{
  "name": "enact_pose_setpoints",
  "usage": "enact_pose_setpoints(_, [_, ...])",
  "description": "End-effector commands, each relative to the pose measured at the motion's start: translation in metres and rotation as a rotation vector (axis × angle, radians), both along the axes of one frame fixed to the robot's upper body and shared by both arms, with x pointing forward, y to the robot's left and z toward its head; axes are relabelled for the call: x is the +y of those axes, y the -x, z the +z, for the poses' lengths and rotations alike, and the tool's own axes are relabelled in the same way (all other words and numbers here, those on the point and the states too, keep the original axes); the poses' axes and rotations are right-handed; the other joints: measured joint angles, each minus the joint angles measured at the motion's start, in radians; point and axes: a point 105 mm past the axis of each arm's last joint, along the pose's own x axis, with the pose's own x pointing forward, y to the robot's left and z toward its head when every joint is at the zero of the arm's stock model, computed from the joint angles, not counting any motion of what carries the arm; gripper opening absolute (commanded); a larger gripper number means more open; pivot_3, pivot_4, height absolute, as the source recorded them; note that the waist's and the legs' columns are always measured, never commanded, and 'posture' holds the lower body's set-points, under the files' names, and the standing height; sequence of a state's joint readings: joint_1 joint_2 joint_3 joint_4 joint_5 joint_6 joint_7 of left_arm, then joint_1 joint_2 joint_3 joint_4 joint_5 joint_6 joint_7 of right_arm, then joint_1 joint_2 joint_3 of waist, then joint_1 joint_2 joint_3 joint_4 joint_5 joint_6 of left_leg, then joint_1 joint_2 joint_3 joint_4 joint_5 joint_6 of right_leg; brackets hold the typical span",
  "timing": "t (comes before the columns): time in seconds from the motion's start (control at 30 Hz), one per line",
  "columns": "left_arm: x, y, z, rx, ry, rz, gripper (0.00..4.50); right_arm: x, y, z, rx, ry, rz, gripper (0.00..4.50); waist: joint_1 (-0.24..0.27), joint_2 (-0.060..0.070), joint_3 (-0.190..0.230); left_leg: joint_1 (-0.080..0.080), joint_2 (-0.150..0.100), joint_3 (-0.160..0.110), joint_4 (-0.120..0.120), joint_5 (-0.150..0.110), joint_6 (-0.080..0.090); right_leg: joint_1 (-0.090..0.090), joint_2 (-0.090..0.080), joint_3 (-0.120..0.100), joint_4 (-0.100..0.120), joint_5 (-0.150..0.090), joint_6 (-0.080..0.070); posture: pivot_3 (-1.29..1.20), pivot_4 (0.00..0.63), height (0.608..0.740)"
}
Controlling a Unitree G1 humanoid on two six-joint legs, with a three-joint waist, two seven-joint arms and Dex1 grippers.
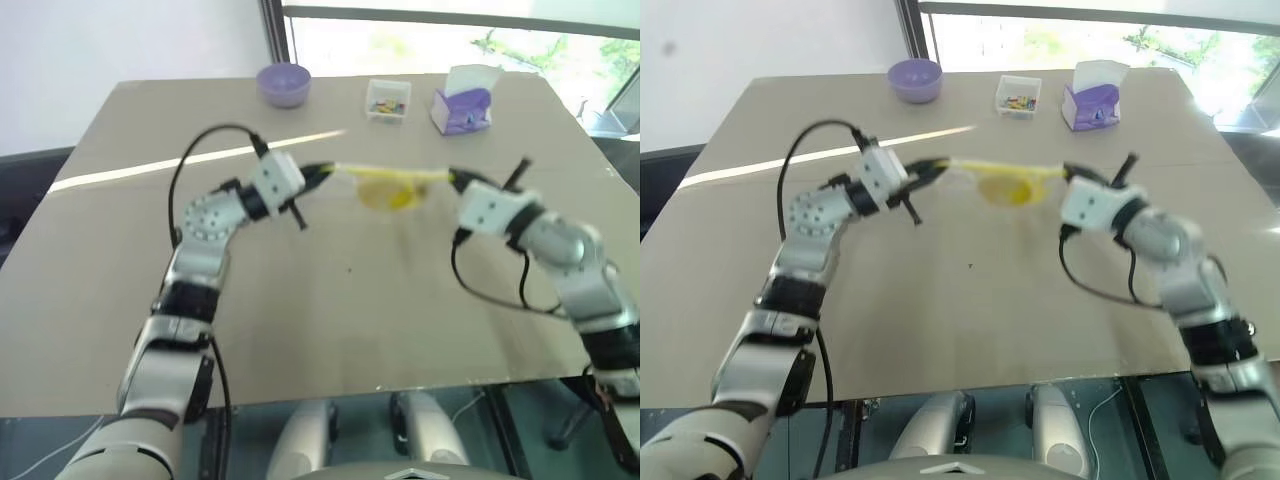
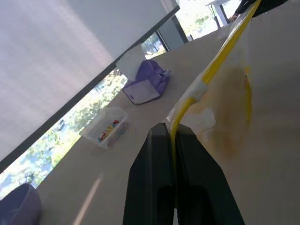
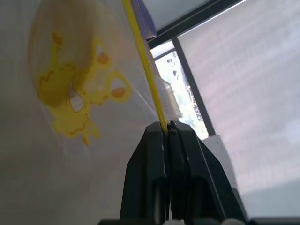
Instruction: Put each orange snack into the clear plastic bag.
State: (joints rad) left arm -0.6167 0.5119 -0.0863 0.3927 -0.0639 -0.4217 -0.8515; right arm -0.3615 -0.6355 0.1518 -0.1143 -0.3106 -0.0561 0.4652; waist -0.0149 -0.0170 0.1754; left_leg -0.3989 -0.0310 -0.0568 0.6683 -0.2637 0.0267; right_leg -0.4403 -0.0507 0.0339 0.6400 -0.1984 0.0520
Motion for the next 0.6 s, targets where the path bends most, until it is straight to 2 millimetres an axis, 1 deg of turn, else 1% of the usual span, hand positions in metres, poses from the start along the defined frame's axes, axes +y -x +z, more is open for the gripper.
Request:
enact_pose_setpoints(0.03, [0.007,0.016,-0.007,-0.035,-0.031,0.007,0.0,0.001,0.011,-0.02,0.075,-0.027,-0.023,0.08,0.0,0.0,0.0,0.001,0.0,0.001,0.0,0.0,0.001,0.0,0.0,0.001,0.001,0.0,0.0,0.0,0.15,0.74])
enact_pose_setpoints(0.1, [0.004,0.024,-0.017,-0.026,-0.045,-0.007,0.0,0.006,0.018,-0.032,0.134,-0.02,0.003,0.08,0.001,0.0,0.001,0.001,0.0,0.002,0.002,-0.001,0.002,0.0,0.0,0.001,0.002,0.0,0.0,0.0,0.15,0.74])
enact_pose_setpoints(0.13, [0.003,0.028,-0.022,-0.024,-0.058,-0.013,0.0,0.007,0.02,-0.036,0.145,-0.017,0.005,0.32,0.002,0.0,0.001,0.001,0.0,0.001,0.003,-0.001,0.002,0.001,0.0,0.001,0.003,0.0,0.0,0.0,0.15,0.74])
enact_pose_setpoints(0.23, [0.004,0.038,-0.033,-0.01,-0.1,-0.031,0.0,0.004,0.032,-0.048,0.225,-0.03,0.019,1.32,0.003,0.0,0.0,0.01,0.0,0.0,0.004,-0.001,0.002,0.01,0.001,0.0,0.003,0.001,0.0,0.0,0.15,0.74])
enact_pose_setpoints(0.27, [0.005,0.041,-0.035,-0.007,-0.111,-0.035,0.0,0.002,0.037,-0.049,0.256,-0.052,0.022,1.92,0.004,0.0,0.0,0.015,0.001,-0.001,0.003,-0.001,0.002,0.015,0.001,-0.001,0.002,0.0,0.0,0.0,0.15,0.74])
enact_pose_setpoints(0.33, [0.007,0.044,-0.034,-0.006,-0.124,-0.037,0.0,-0.004,0.05,-0.045,0.32,-0.089,0.05,2.79,0.004,0.0,0.001,0.019,0.001,-0.002,0.002,-0.001,0.002,0.02,0.002,-0.003,0.001,0.0,0.0,0.0,0.15,0.74])
enact_pose_setpoints(0.37, [0.008,0.044,-0.034,-0.01,-0.131,-0.036,0.0,-0.004,0.056,-0.042,0.344,-0.091,0.08,2.79,0.003,0.0,0.001,0.019,0.001,-0.002,0.003,-0.001,0.002,0.019,0.002,-0.003,0.001,0.0,0.0,0.0,0.15,0.74])
enact_pose_setpoints(0.4, [0.009,0.044,-0.033,-0.015,-0.138,-0.035,0.0,-0.001,0.065,-0.034,0.375,-0.119,0.125,2.79,0.003,0.0,0.001,0.019,0.001,-0.002,0.003,-0.001,0.002,0.019,0.001,-0.003,0.001,0.0,0.0,0.0,0.15,0.74])
enact_pose_setpoints(0.47, [0.01,0.045,-0.032,-0.024,-0.149,-0.036,0.0,0.006,0.075,-0.014,0.384,-0.172,0.195,2.79,-0.001,0.0,0.001,0.019,0.001,-0.002,0.003,-0.001,0.002,0.02,0.001,-0.003,0.001,0.0,0.0,0.0,0.15,0.74])
enact_pose_setpoints(0.53, [0.01,0.046,-0.033,-0.036,-0.163,-0.039,0.0,0.019,0.077,0.006,0.335,-0.176,0.255,2.79,-0.004,0.0,0.001,0.019,0.002,-0.002,0.003,-0.001,0.002,0.02,0.001,-0.002,0.001,0.0,0.0,0.0,0.15,0.74])
enact_pose_setpoints(0.6, [0.01,0.046,-0.033,-0.045,-0.171,-0.039,0.0,0.037,0.073,0.019,0.286,-0.16,0.306,2.79,-0.006,0.0,0.001,0.02,0.003,-0.002,0.003,-0.001,0.002,0.02,0.002,-0.003,0.001,0.0,0.0,0.0,0.15,0.74])
